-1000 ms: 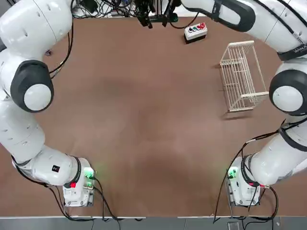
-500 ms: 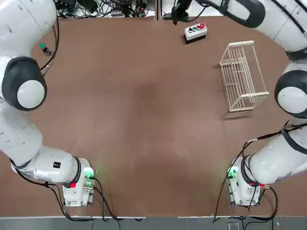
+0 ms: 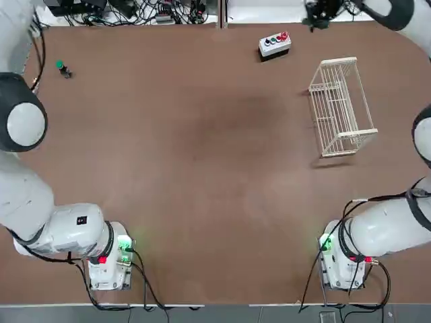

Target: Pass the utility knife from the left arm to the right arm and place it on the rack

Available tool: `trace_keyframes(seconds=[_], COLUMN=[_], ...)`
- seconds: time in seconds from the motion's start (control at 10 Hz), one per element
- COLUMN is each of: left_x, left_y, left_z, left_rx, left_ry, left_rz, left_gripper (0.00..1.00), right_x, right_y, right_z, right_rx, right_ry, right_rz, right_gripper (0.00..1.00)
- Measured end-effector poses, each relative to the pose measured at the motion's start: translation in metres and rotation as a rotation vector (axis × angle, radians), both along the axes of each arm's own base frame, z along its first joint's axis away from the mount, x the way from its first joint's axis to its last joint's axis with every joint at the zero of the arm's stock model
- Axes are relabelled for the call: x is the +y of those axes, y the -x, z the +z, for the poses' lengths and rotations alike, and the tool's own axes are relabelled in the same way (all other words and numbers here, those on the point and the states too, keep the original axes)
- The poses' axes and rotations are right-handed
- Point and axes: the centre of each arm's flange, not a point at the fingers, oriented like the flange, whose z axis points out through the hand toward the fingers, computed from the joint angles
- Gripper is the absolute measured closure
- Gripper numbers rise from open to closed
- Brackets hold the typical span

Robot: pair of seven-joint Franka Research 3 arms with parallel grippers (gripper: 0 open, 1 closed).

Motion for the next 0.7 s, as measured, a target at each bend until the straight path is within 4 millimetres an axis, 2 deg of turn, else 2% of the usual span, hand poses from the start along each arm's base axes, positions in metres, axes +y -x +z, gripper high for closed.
trace_keyframes(seconds=[0.2, 0.3, 0.5, 0.7], left_x=[0.058, 0.08, 0.115, 0.124], left_y=[0.004, 0.01, 0.03, 0.046], left_z=[0.016, 0.027, 0.049, 0.068], left_rx=[-0.053, -0.084, -0.129, -0.18], left_ry=[-0.049, -0.07, -0.125, -0.199], left_rz=[-0.139, -0.22, -0.429, -0.633], left_gripper=[0.0, 0.0, 0.0, 0.0], right_x=[-0.079, -0.102, -0.122, -0.132], right_y=[0.009, 0.02, 0.042, 0.052], right_z=[-0.045, -0.071, -0.116, -0.141], right_rx=[0.047, 0.042, 0.024, 0.009], right_ry=[-0.035, -0.044, -0.054, -0.062], right_rz=[-0.155, -0.198, -0.222, -0.213], right_gripper=[0.62, 0.62, 0.62, 0.62])
